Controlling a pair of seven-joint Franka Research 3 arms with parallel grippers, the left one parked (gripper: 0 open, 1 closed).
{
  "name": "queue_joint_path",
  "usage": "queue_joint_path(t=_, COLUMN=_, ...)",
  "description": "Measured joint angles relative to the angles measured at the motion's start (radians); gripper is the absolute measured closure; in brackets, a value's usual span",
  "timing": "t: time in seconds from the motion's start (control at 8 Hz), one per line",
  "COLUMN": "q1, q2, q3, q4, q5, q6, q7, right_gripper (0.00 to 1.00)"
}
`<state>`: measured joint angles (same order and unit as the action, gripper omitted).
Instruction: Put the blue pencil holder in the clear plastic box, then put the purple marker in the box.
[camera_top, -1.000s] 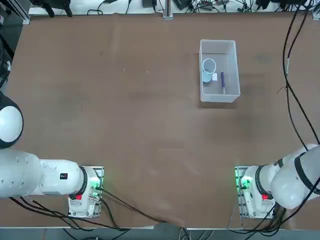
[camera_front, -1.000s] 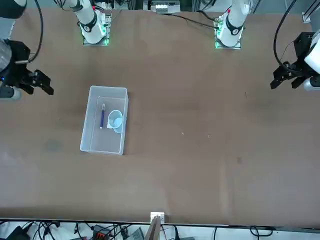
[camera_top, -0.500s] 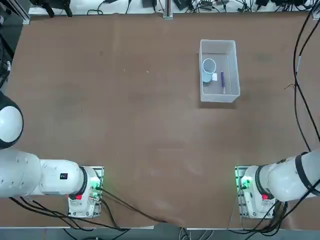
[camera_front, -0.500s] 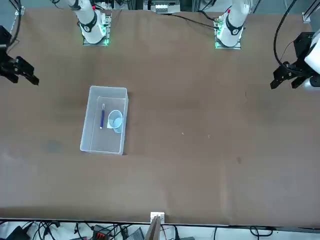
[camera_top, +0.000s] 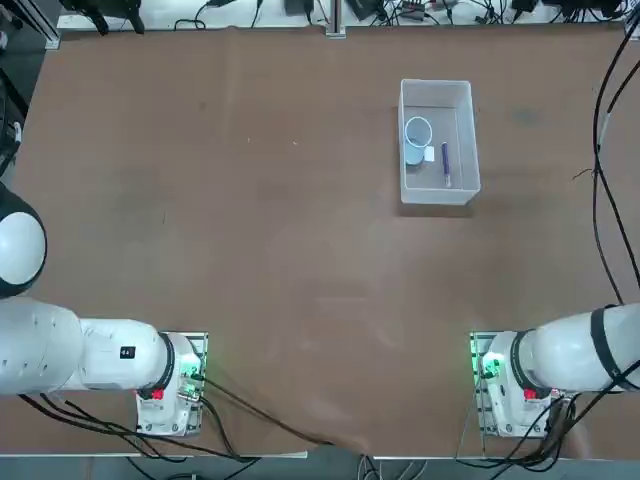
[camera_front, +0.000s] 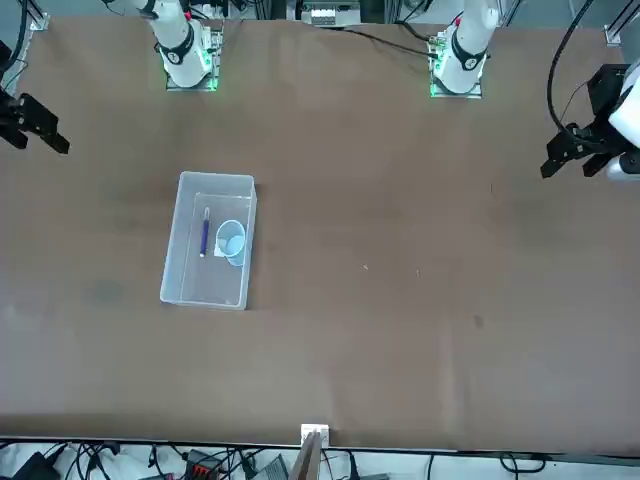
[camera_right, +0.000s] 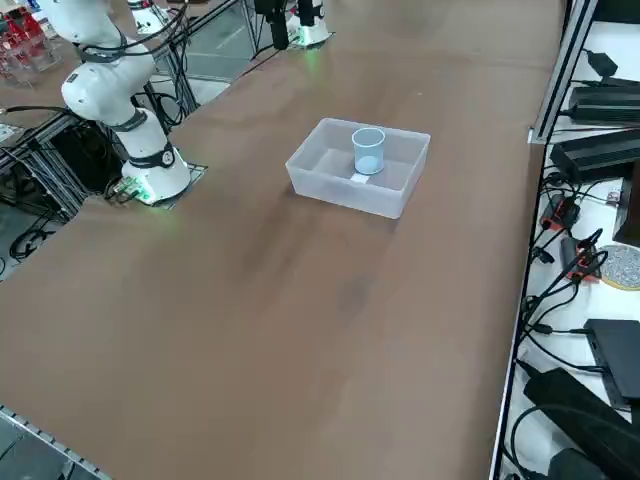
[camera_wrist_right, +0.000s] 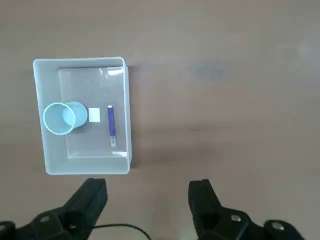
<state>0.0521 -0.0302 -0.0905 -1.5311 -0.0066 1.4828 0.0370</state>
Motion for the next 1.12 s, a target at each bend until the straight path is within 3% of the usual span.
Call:
queue_joint_path(t=0.38, q1=-0.049, q2=-0.032, q3=0.024, q4=-0.037, q5=-0.001, q6=-0.004, q7=-0.056, right_gripper=0.0)
queue_joint_path(t=1.12, q1=-0.055, q2=-0.033, q3=0.058, q4=-0.043, q5=-0.001, q6=-0.005, q7=-0.063, right_gripper=0.0)
